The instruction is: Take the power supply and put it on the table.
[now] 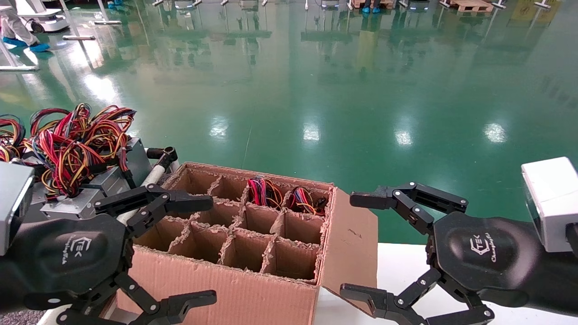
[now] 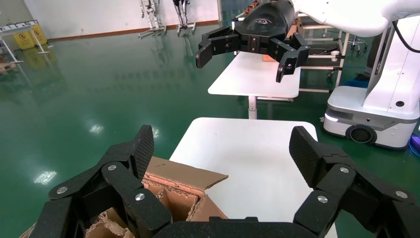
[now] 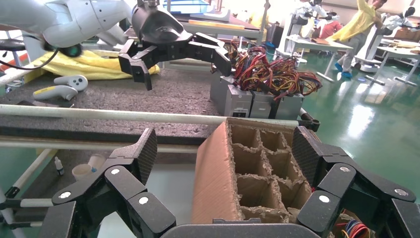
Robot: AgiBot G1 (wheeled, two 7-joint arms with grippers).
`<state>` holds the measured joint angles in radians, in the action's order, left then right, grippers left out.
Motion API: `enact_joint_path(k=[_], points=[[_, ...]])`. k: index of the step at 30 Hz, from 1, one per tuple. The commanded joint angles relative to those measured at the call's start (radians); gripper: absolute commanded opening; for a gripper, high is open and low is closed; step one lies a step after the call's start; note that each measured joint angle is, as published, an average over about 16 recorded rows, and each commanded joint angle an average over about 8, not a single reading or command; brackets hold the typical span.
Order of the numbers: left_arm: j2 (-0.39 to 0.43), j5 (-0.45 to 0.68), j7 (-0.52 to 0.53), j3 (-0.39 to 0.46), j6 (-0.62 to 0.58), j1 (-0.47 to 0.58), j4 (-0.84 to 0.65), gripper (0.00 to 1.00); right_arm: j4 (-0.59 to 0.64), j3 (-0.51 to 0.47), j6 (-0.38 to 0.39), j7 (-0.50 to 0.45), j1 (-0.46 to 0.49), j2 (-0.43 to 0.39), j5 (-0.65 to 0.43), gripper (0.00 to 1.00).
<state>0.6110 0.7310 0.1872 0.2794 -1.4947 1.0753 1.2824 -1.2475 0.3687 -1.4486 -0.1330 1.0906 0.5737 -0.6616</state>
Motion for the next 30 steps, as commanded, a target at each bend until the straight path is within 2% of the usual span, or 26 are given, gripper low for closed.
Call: enact_joint_path(k=[1,30], points=[[0.000,0.000,0.000,0.000,0.000,0.000,0.000,1.00,0.000,0.000,0.000,0.000,0.000,0.000,0.000,1.00],[0.000,0.000,0.000,0.000,0.000,0.000,0.000,1.00,0.000,0.000,0.000,0.000,0.000,0.000,0.000,1.00]])
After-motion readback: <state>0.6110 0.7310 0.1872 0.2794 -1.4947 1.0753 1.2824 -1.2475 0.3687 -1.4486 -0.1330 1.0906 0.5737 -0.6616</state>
